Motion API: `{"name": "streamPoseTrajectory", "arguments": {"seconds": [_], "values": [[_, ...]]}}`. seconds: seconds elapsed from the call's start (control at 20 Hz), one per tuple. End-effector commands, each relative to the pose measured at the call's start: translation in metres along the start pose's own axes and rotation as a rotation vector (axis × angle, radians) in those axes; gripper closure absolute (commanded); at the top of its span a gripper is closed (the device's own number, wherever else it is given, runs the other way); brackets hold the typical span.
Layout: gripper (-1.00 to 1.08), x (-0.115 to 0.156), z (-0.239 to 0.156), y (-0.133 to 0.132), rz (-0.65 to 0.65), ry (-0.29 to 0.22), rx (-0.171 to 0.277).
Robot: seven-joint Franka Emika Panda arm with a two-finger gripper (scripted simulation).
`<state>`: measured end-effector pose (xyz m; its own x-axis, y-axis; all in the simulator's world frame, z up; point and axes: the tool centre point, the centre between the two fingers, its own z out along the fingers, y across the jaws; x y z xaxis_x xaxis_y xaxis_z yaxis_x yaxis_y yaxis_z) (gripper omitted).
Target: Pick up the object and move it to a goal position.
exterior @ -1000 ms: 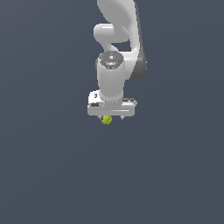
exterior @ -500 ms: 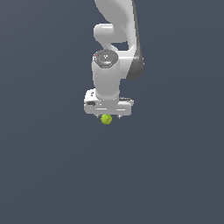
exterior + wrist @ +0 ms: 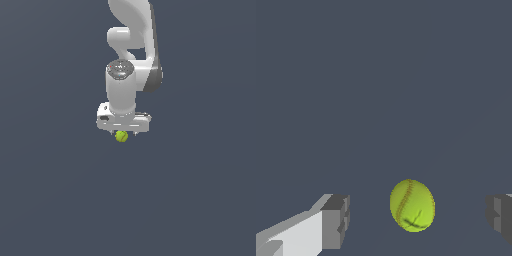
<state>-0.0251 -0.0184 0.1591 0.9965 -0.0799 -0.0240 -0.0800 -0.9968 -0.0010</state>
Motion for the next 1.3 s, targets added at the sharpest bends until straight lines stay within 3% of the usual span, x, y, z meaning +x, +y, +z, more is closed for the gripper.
{"name": "streamPoseTrajectory", "arguments": {"seconds": [0.0, 0.7, 1.25], "values": [[-0.92, -0.006, 0.008, 0.002, 0.017, 0.002, 0.001], [-0.92, -0.061, 0.062, 0.019, 0.156, 0.021, 0.002], [-0.92, -0.069, 0.071, 0.022, 0.175, 0.023, 0.001]]}}
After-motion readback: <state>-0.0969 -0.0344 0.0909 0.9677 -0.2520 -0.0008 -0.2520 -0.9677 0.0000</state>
